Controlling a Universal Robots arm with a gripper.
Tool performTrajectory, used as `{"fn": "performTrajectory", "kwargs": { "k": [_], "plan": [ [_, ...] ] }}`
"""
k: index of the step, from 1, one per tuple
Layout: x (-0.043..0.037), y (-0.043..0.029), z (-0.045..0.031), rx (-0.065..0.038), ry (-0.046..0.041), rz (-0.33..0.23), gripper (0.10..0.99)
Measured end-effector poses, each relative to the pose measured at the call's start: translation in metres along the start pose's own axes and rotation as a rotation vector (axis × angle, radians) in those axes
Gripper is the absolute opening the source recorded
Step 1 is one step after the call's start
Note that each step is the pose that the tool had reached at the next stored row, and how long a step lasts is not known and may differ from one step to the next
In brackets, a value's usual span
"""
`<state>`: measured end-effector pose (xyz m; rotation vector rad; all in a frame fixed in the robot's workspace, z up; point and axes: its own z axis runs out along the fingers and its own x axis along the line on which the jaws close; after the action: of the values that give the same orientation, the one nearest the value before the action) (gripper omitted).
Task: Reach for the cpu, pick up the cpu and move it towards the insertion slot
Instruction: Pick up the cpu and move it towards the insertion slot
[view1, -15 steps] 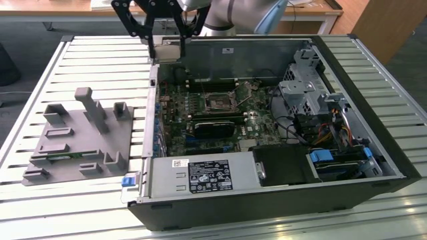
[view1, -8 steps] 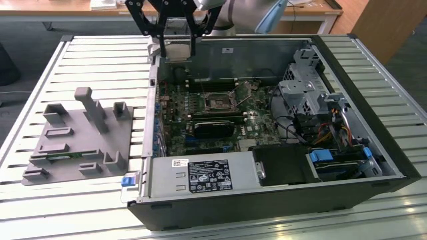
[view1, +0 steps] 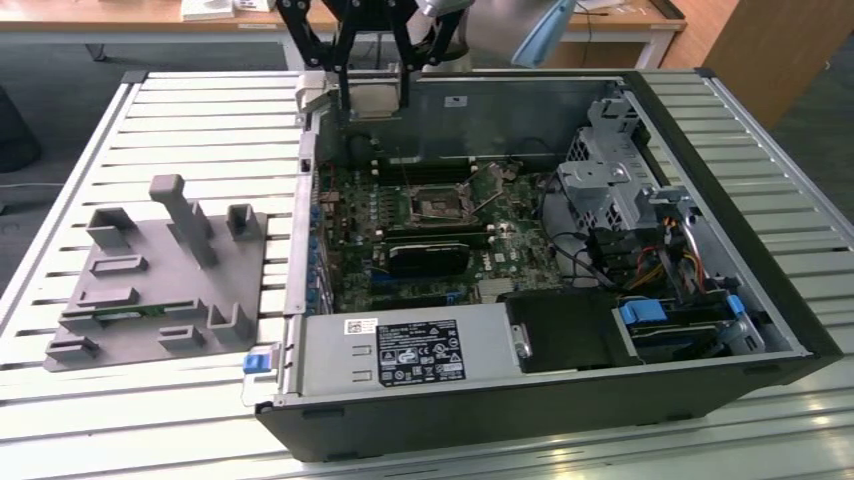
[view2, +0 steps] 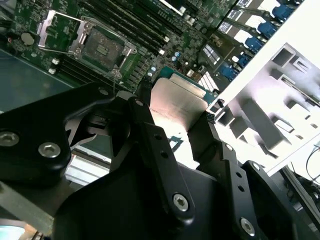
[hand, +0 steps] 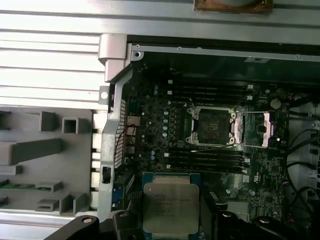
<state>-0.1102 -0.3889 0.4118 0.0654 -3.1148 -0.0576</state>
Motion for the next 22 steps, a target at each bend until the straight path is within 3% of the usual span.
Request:
{"fn": "performTrajectory", "kwargs": {
  "k": [15, 22],
  "plan": [
    [-0.0122, 0.0375, 0.0034, 0.0, 0.0, 0.0, 0.545],
    [-0.0301, 0.048, 0.005, 0.0, 0.0, 0.0, 0.545]
  ]
}}
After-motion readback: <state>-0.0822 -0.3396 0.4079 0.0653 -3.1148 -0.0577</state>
